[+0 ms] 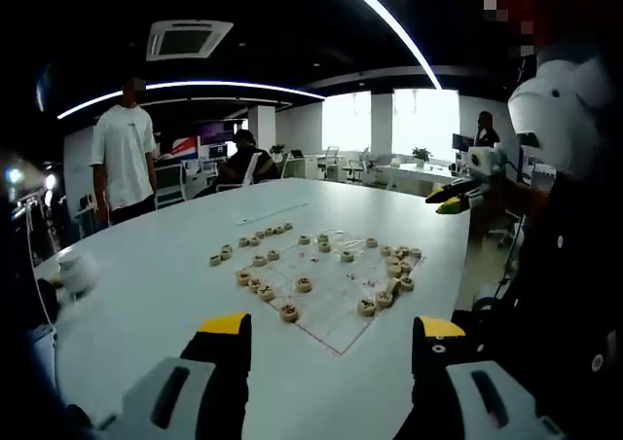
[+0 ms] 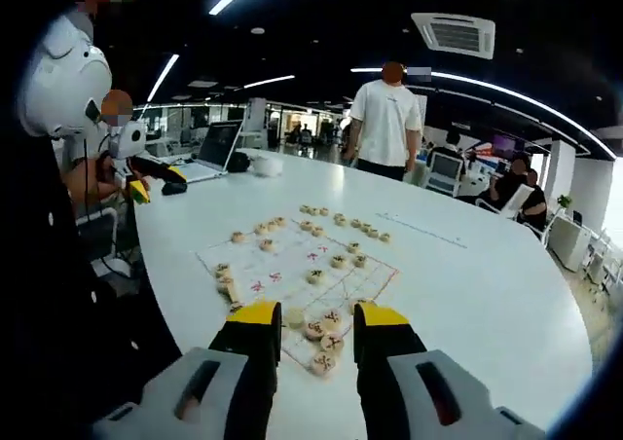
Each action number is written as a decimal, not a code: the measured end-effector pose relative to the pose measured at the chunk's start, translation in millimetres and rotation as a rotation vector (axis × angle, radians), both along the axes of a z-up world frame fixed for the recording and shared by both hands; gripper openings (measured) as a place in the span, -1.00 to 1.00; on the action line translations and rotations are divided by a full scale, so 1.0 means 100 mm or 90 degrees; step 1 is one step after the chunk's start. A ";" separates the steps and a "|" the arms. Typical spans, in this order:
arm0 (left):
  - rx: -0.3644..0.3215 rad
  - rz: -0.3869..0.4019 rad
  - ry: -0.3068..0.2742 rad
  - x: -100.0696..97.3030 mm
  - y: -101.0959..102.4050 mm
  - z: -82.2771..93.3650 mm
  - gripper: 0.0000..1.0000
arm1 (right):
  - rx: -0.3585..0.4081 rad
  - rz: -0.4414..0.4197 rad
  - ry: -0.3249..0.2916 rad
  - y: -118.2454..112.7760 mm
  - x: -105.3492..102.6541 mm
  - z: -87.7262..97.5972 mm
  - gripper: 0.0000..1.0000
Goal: Pick up the chess pieces one by one and place each piece onto its starting position on the chessboard, setting the pieces on their correct points until all the chess pieces are arranged in the starting layout
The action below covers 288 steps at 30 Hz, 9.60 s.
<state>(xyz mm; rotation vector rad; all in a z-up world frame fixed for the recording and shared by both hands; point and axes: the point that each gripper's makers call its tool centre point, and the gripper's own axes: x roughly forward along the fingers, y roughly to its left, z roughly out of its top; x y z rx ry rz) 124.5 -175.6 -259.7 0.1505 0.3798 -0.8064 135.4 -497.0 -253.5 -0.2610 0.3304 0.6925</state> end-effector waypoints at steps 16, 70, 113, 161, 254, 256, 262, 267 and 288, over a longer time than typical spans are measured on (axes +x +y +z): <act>-0.004 0.049 -0.002 -0.22 0.29 -0.07 0.35 | -0.144 0.315 0.050 1.40 0.09 -0.16 -0.37; -0.009 0.063 -0.006 -0.20 0.38 -0.04 0.35 | -0.182 0.337 0.079 1.63 0.24 -0.39 -0.63; 0.011 0.054 0.005 -0.17 0.17 0.02 0.35 | -0.154 0.061 0.090 0.01 1.85 -0.62 -0.63; 0.000 0.047 0.001 -0.14 0.20 0.00 0.35 | -0.061 0.010 -0.004 -0.28 1.04 -0.19 -0.30; 0.034 -0.001 0.003 0.07 -0.02 0.08 0.36 | -0.102 0.217 0.005 0.65 0.19 0.01 -0.20; 0.035 0.003 0.004 0.08 0.01 0.08 0.36 | -0.104 0.219 0.004 0.66 0.19 0.01 -0.20; 0.036 -0.003 0.006 0.09 -0.01 0.07 0.36 | -0.104 0.215 0.007 0.64 0.17 0.00 -0.21; 0.044 -0.015 0.005 0.13 -0.06 0.10 0.36 | -0.096 0.205 0.005 0.59 0.15 0.01 -0.20; 0.150 -0.204 0.064 0.73 -0.85 0.08 0.20 | -0.050 0.147 0.006 0.27 0.04 -0.05 -0.20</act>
